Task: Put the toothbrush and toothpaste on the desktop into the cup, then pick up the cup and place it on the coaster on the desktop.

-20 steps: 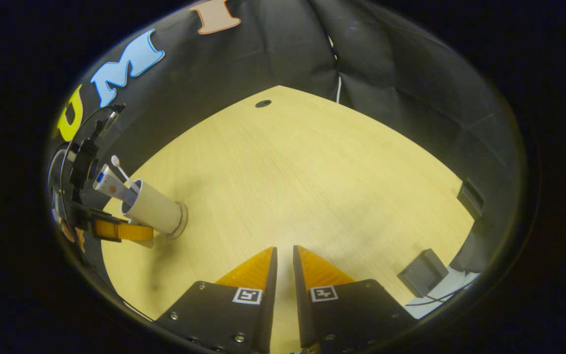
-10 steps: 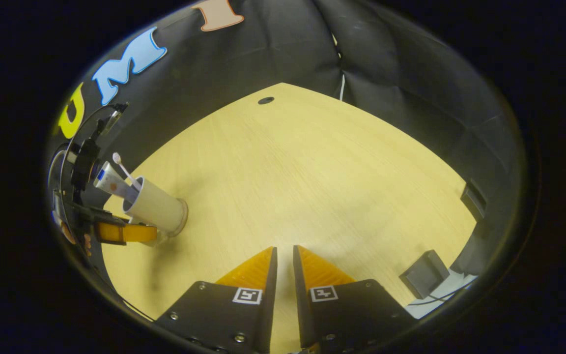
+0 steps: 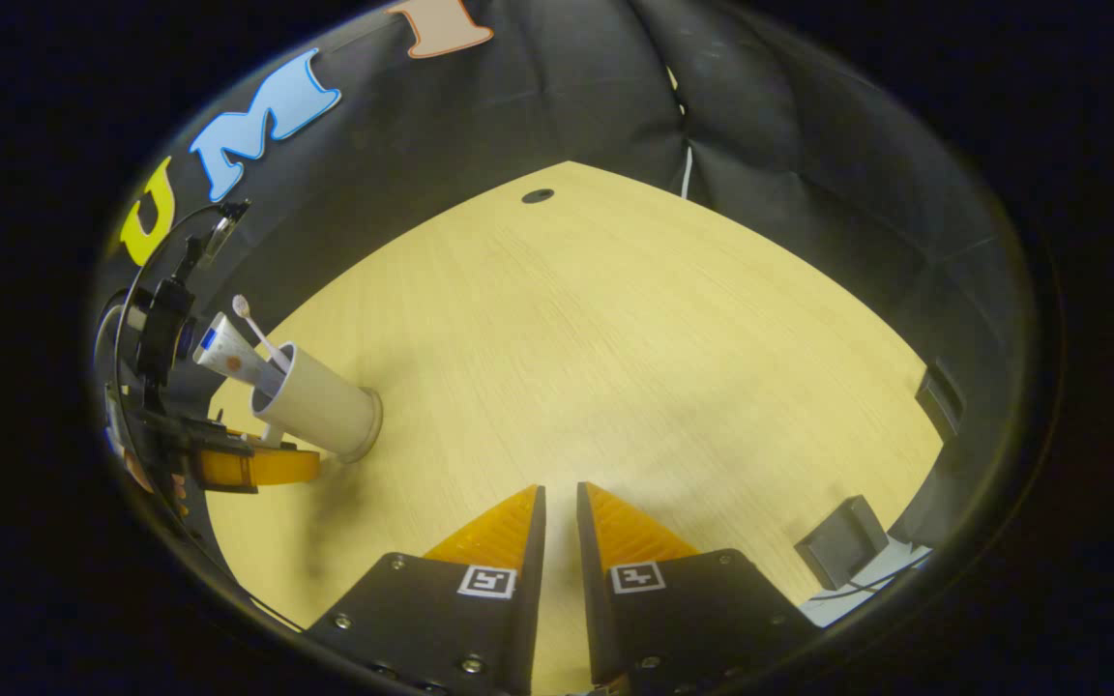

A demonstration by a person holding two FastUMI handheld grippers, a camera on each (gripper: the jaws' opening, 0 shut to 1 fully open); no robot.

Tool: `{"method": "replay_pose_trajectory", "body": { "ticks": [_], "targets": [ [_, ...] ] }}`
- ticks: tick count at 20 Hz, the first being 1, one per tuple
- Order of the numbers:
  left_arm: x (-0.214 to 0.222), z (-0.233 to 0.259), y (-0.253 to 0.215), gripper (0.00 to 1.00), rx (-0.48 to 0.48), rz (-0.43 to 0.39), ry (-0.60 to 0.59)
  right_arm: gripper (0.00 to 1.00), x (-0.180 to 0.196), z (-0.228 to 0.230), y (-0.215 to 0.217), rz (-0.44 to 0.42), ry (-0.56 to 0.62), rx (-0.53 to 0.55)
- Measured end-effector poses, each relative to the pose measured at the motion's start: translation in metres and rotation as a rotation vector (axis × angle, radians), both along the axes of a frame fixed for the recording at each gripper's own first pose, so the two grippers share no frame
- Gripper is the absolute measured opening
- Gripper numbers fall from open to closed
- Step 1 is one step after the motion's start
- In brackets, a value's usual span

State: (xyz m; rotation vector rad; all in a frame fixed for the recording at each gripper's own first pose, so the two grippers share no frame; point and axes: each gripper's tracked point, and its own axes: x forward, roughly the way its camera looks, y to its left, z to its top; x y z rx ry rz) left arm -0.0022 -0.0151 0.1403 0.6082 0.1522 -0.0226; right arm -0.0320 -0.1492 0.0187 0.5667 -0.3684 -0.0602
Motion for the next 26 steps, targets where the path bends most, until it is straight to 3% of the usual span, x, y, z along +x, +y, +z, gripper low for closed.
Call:
{"method": "replay_pose_trajectory", "body": {
  "ticks": [7,8,9,14,20,26],
  "targets": [
    [-0.036,-0.025,0.049,0.55,-0.035,-0.014,-0.022,0.21,0.004,0.023,0.037,0.036,-0.004,-0.126],
    [-0.039,-0.028,0.058,0.57,-0.039,-0.010,-0.030,0.17,0.004,0.027,0.044,0.042,-0.002,-0.149],
    [-0.043,-0.030,0.067,0.57,-0.045,-0.008,-0.039,0.22,0.003,0.030,0.051,0.047,-0.004,-0.172],
    [-0.061,-0.033,0.097,0.58,-0.131,0.009,-0.105,0.22,-0.003,0.049,0.082,0.049,-0.013,-0.291],
    [-0.096,-0.019,0.118,0.57,-0.272,0.012,-0.261,0.21,-0.016,0.084,0.116,0.048,-0.051,-0.399],
    [-0.166,0.030,0.103,0.55,-0.379,-0.086,-0.488,0.21,-0.081,0.147,0.131,-0.027,-0.218,-0.492]
  ]
}}
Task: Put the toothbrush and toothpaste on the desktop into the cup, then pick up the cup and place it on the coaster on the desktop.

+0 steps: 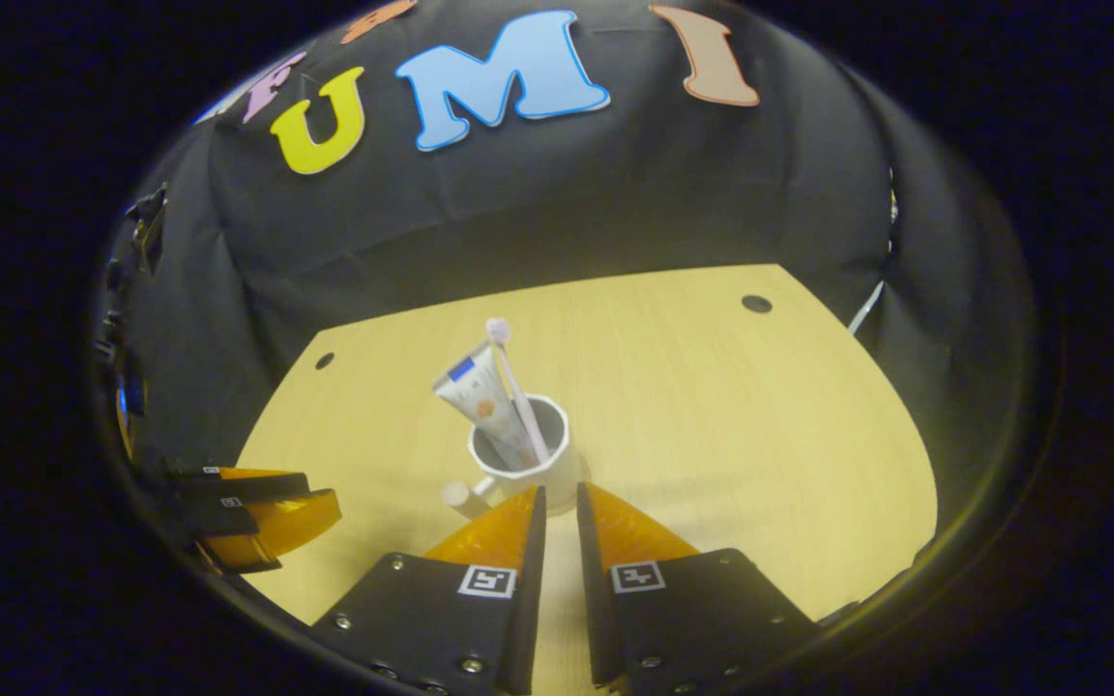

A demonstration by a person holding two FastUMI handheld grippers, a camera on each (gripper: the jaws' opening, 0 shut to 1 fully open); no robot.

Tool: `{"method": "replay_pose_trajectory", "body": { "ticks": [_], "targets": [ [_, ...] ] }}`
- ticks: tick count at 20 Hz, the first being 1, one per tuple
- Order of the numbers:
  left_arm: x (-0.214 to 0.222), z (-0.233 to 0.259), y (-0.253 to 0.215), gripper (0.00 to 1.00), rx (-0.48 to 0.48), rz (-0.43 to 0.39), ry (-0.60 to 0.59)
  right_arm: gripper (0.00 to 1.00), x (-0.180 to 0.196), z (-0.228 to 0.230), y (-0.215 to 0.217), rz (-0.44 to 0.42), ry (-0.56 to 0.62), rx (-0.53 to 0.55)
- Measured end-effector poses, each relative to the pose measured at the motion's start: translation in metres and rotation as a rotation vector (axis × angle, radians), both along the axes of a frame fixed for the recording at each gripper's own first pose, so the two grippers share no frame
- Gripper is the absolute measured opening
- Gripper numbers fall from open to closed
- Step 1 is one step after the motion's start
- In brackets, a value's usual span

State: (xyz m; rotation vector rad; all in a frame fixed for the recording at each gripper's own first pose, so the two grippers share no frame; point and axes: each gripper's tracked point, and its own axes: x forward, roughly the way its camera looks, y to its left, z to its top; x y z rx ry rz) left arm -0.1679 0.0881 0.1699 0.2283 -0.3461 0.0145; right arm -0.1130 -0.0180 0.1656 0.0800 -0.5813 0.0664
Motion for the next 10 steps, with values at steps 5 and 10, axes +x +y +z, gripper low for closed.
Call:
{"method": "replay_pose_trajectory", "body": {
  "ticks": [5,10],
  "targets": [
    [-0.073,0.060,-0.034,0.58,0.029,-0.080,-0.194,0.21,-0.071,0.050,0.017,-0.041,-0.183,-0.065],
    [-0.152,0.115,-0.061,0.56,0.027,-0.189,-0.390,0.21,-0.141,0.076,0.031,-0.081,-0.351,-0.126]
  ]
}}
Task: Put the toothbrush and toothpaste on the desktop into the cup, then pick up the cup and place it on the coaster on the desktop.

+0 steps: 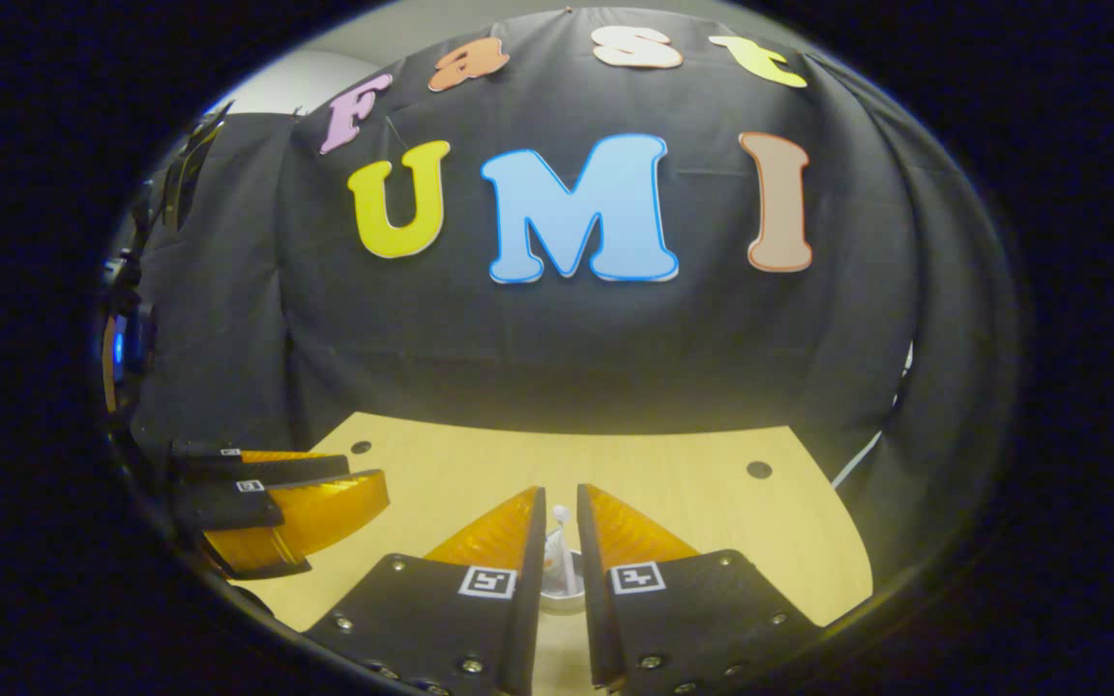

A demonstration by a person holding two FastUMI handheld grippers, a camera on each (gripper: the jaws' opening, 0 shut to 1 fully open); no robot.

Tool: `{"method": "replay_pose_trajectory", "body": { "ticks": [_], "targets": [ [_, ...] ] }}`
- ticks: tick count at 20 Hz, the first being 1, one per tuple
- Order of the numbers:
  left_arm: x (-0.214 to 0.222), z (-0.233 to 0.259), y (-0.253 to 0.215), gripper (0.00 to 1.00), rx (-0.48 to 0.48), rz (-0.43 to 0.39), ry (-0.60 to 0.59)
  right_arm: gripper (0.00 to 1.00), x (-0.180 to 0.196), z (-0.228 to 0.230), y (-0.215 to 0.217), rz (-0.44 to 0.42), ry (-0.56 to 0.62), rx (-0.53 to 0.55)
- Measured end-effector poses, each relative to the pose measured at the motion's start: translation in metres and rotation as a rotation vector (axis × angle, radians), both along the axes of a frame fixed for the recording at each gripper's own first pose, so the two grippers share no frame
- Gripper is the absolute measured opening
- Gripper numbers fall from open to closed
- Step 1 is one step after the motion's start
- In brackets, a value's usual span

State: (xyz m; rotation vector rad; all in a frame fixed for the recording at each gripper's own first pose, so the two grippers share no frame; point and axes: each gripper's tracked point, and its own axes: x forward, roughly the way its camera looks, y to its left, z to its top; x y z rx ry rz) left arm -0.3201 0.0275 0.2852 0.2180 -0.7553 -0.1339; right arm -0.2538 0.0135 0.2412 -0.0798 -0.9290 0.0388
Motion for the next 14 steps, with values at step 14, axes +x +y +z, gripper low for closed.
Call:
{"method": "replay_pose_trajectory", "body": {
  "ticks": [14],
  "targets": [
    [-0.124,0.053,-0.003,0.56,0.060,-0.016,-0.390,0.16,-0.109,0.032,0.023,0.081,-0.288,0.032]
  ]
}}
